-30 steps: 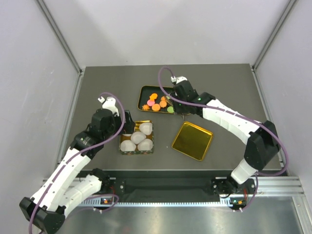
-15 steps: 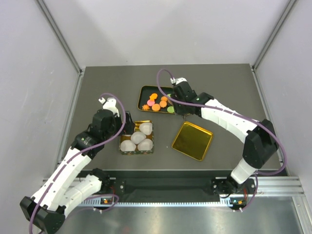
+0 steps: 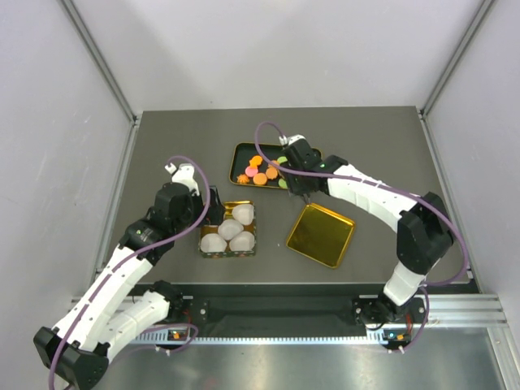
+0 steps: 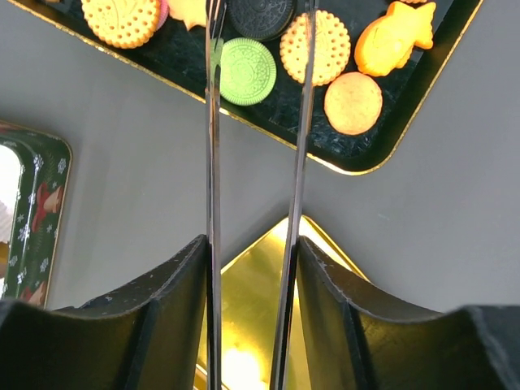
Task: Pack the cookies
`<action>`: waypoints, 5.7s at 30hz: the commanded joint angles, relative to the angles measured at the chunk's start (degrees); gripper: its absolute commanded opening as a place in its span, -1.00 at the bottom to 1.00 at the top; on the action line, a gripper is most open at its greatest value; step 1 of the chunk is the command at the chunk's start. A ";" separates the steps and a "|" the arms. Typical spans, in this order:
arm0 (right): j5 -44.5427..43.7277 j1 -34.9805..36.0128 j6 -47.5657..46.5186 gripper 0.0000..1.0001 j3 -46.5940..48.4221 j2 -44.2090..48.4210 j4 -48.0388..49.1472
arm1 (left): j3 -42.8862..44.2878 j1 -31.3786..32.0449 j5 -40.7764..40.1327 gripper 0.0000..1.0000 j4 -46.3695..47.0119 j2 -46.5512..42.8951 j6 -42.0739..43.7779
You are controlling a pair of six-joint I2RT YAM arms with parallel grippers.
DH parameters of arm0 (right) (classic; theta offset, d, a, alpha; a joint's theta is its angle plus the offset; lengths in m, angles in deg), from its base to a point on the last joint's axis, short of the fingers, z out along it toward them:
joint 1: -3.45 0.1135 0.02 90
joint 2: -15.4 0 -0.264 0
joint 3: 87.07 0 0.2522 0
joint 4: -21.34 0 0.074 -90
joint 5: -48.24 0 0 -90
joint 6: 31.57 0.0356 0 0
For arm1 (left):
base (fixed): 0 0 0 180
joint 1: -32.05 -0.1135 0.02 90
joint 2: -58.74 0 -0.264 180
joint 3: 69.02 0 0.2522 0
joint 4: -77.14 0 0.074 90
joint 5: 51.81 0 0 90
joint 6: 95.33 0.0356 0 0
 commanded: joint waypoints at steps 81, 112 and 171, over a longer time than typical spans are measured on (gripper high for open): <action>11.09 6.53 1.56 -0.38 6.90 8.38 -2.63 | 11.92 -0.15 -10.28 0.98 -2.01 2.34 -1.62; 12.94 23.58 5.43 -0.28 15.78 -7.09 1.23 | 29.35 -0.24 -13.63 0.98 -5.80 2.87 -0.13; 6.96 4.69 2.35 -0.07 6.03 -1.47 2.81 | 25.21 -0.24 -11.61 0.98 -5.00 2.52 -0.66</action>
